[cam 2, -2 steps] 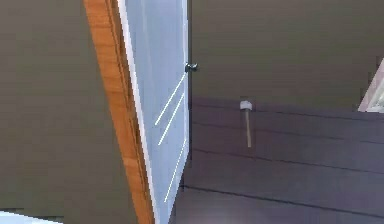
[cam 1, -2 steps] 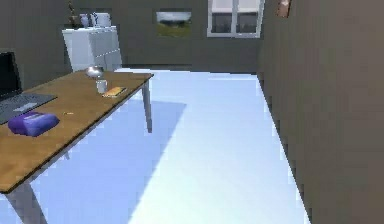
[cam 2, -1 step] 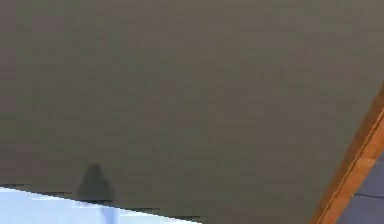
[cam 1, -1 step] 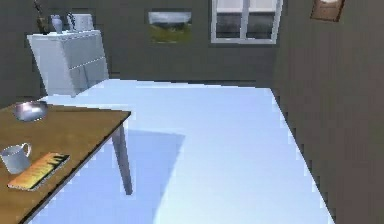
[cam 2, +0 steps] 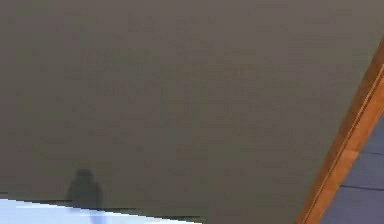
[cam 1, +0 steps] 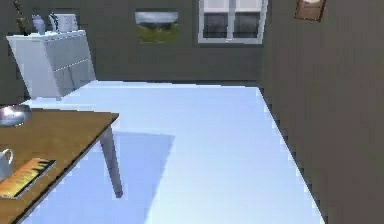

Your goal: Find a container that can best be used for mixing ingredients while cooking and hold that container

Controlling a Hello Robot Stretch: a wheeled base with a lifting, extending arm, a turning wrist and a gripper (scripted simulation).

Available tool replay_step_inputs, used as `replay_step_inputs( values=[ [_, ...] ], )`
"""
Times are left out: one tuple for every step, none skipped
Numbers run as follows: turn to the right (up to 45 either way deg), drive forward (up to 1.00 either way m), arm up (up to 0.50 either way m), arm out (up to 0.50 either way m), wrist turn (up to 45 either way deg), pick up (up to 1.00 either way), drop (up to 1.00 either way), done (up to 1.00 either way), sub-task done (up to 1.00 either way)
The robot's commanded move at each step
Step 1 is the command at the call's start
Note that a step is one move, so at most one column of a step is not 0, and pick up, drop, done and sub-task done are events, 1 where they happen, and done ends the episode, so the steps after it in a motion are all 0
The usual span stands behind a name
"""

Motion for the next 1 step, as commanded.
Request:
replay_step_inputs(
  values=[
    [0.0, 1.0, 0.0, 0.0, 0.0, 0.0, 0.0, 0.0, 0.0]
  ],
)
